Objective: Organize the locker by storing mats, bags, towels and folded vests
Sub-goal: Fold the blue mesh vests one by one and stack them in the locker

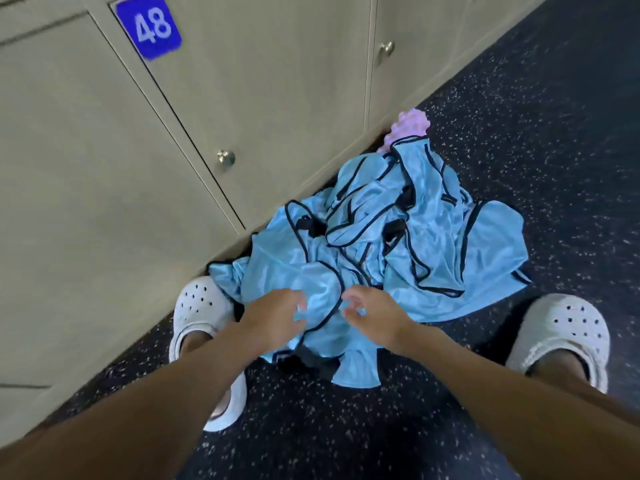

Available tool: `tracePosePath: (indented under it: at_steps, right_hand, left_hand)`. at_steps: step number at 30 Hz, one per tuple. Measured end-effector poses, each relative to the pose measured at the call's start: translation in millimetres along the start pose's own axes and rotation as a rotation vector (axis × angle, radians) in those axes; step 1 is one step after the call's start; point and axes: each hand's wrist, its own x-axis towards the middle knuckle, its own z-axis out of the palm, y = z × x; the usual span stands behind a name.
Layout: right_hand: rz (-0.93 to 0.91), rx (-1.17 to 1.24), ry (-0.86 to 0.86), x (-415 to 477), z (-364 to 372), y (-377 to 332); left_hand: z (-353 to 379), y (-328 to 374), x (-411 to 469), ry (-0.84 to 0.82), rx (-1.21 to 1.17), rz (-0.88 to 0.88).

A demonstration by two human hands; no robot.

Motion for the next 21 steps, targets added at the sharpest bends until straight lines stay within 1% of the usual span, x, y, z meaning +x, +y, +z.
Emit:
tracePosePath:
  at_steps: [2, 5, 8, 11, 15, 17, 19, 21]
  right_hand:
    - [0.006, 0.022, -0.047, -7.0, 26.5, 8.8]
    - [0.018, 0.038, -0.097, -13.7, 55.4, 15.1]
    - [0.016, 0.038, -0.101, -16.5, 70.2, 19.6]
    - [0.020, 0.027, -0.103, -18.9, 77.6, 21.5]
    - [0.038, 0.028, -0.100, -17.8, 79.9, 22.6]
    - [0.045, 0.025, -0.096, -16.7, 79.0, 23.1]
    - [0.038, -0.012, -0.066, -16.8, 77.7, 24.4]
    - [0.043, -0.112, 0.022, -16.9, 74.7, 29.3]
  left_hand:
    - [24.1, -10.6, -7.8, -0.026, 0.036, -0.006]
    - [47.6, -21.7, -17.5, -0.032, 0.185, 0.008]
    - [60.0, -26.4, -22.9, 0.023, 0.269, -0.018]
    - [65.8, -27.0, -27.2, 0.103, 0.217, -0.039]
    - [69.3, -30.1, -32.7, 0.111, 0.090, -0.103]
    - [73.2, -33.4, -35.2, 0.144, 0.027, -0.106]
    - [79.4, -36.4, -34.4, 0.229, 0.036, -0.091]
    - [81.8, -34.3, -29.8, 0.382, 0.054, -0.056]
